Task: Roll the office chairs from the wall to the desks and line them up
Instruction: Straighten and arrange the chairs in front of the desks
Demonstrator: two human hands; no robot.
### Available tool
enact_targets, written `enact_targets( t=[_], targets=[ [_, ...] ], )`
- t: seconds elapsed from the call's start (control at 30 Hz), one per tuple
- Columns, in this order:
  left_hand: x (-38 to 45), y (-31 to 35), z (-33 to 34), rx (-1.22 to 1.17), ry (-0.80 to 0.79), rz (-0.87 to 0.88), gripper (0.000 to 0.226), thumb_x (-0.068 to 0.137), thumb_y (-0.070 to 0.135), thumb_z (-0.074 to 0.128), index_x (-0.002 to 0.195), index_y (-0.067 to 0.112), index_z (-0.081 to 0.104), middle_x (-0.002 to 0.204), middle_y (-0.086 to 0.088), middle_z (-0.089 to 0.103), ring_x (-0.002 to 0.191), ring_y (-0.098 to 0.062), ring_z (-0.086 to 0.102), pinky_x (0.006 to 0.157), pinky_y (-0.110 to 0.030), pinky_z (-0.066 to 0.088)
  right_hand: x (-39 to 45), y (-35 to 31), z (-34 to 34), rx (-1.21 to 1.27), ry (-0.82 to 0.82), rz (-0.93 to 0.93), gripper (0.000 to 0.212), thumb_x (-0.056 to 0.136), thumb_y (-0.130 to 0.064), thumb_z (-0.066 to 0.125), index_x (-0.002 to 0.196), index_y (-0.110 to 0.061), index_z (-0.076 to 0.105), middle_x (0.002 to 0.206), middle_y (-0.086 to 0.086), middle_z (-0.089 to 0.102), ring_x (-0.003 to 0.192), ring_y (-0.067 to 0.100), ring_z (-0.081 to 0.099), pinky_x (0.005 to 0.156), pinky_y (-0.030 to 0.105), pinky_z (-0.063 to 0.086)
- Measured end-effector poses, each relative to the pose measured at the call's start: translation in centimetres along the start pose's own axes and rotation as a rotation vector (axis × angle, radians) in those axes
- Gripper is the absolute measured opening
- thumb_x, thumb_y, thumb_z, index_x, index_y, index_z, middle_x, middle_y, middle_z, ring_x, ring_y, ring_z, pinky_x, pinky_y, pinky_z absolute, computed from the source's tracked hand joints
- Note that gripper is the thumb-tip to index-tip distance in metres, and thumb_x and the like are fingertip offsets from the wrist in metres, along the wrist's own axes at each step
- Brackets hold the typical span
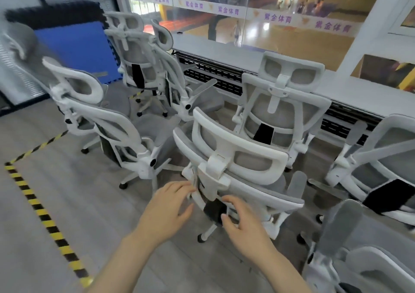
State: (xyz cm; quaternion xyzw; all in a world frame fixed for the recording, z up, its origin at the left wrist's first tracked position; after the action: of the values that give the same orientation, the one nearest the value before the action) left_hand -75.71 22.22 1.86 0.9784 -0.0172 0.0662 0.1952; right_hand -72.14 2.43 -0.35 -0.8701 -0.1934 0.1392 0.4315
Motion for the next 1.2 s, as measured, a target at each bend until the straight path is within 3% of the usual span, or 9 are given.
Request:
enact_targets(
  t=[0.17,0.33,0.5,0.7,0.83,1.0,1.2],
  targets=[
    [-3.4,-7.3,-2.6,-0.046,0.019,-0.177,0.043,0.085,0.046,0.041,0.120,0.030,0.059,0.126,0.016,0.056,0.117,-0.007,0.052,0.100,-0.027,0.041,3.2,-4.1,4.9,-0.050,-0.103,-0.040,0.029,0.094,-0.035,0.051,0.122,-0.041,0.047,0.127,-0.021,0.048,0.121,0.000,0.043,0.103,0.026,0.037],
    [-7.3,-16.1,-6.5,-0.081,-0.016,-0.287,0.028,0.094,0.031,0.053,0.122,0.033,0.056,0.119,0.025,0.052,0.115,-0.001,0.050,0.093,-0.012,0.033,7.3,-10.5,12.5,-0.060,-0.163,-0.114,0.028,0.095,-0.032,0.052,0.122,-0.036,0.050,0.125,-0.023,0.049,0.116,-0.006,0.044,0.104,0.022,0.036],
    [-11.2,-25.0,-11.7,-0.085,-0.029,-0.359,0.026,0.100,0.035,0.045,0.125,0.035,0.053,0.122,0.026,0.049,0.111,0.008,0.043,0.082,0.003,0.028,11.4,-16.9,20.8,-0.047,-0.188,-0.185,0.022,0.094,-0.028,0.053,0.112,-0.040,0.051,0.115,-0.029,0.051,0.116,-0.005,0.045,0.100,0.023,0.038],
    [-13.1,-34.1,-16.4,-0.059,0.026,-0.441,0.025,0.099,0.041,0.045,0.122,0.040,0.055,0.122,0.028,0.053,0.117,0.002,0.049,0.093,-0.021,0.042,16.3,-21.5,27.4,-0.116,-0.206,-0.210,0.025,0.094,-0.031,0.052,0.119,-0.034,0.053,0.122,-0.019,0.052,0.118,0.000,0.044,0.093,0.018,0.034],
    [-11.4,-37.5,-18.1,-0.060,0.058,-0.416,0.026,0.098,0.038,0.046,0.122,0.039,0.056,0.123,0.026,0.055,0.117,0.005,0.048,0.092,-0.016,0.039,19.7,-23.4,28.4,-0.121,-0.179,-0.221,0.019,0.093,-0.029,0.052,0.111,-0.038,0.053,0.114,-0.023,0.054,0.107,-0.006,0.048,0.081,0.012,0.038],
    [-5.6,-39.9,-18.8,-0.048,0.057,-0.332,0.025,0.098,0.037,0.047,0.121,0.037,0.058,0.119,0.025,0.056,0.113,0.003,0.050,0.087,-0.010,0.036,25.5,-24.3,26.9,-0.213,-0.100,-0.241,0.017,0.094,-0.029,0.050,0.108,-0.038,0.054,0.108,-0.023,0.053,0.102,-0.001,0.048,0.079,0.018,0.039],
    [6.1,-41.6,-21.1,0.023,0.068,-0.131,0.037,0.090,0.046,0.035,0.114,0.034,0.060,0.111,0.022,0.060,0.103,-0.001,0.054,0.090,-0.029,0.047,34.7,-24.9,23.5,-0.538,0.021,-0.313,0.024,0.094,-0.026,0.048,0.115,-0.023,0.057,0.116,-0.009,0.058,0.111,0.014,0.049,0.091,0.026,0.037]
  ],
)
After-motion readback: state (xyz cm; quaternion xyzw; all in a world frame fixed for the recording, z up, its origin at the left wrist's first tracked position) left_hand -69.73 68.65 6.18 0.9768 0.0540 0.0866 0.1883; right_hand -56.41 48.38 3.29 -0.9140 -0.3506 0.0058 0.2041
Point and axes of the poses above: each hand's wrist, its own x-axis towards the middle knuckle, its own z-axis out of the palm, y = z × x, the point moved 5 cm from there along x, towards the middle knuckle
